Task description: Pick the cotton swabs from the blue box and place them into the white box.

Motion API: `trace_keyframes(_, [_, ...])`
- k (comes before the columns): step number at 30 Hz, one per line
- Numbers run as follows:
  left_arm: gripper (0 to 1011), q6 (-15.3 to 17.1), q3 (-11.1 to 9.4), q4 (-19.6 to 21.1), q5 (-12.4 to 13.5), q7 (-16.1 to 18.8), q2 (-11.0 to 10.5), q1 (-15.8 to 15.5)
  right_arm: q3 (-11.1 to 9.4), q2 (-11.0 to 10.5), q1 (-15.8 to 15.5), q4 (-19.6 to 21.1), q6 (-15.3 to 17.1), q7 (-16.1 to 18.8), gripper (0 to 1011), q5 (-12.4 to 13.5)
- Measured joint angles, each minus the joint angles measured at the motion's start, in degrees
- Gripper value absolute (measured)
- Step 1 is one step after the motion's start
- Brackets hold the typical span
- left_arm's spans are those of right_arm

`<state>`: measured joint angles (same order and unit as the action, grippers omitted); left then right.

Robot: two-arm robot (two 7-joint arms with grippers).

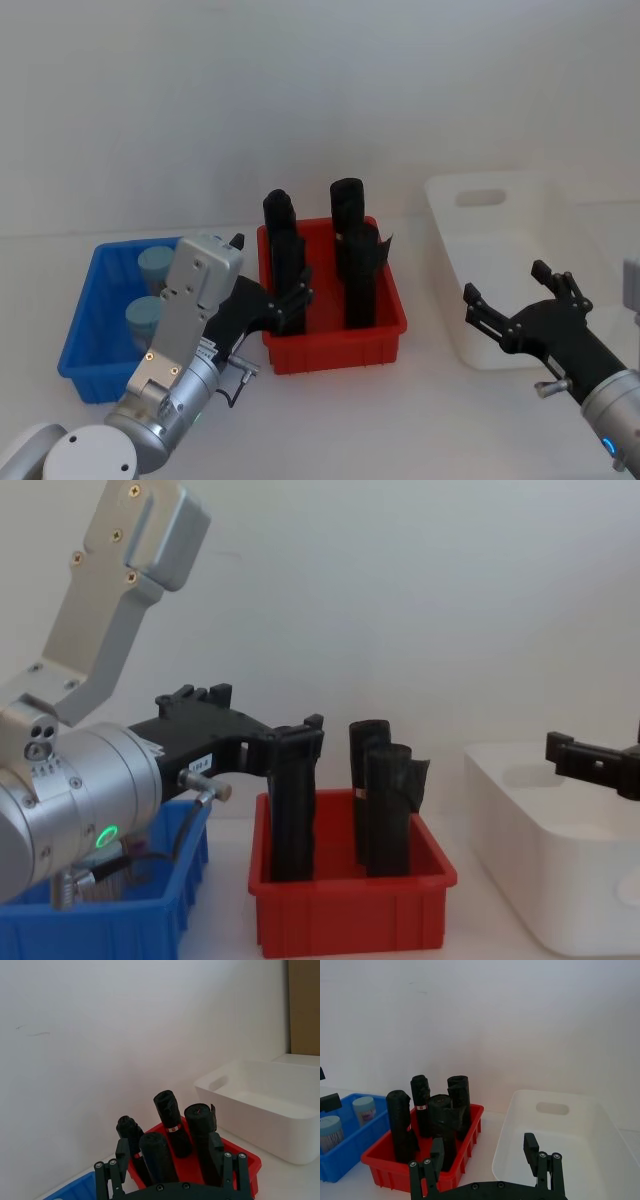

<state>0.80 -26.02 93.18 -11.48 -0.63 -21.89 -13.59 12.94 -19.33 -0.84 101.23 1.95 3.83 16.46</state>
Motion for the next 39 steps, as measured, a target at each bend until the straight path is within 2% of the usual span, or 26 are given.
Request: trace_keyframes(39, [1004, 0.00, 0.00, 0.00, 0.00, 0.00, 0.00, 0.00, 0.00, 0.00, 0.00, 0.00, 0.00, 0.00, 1002, 0.00])
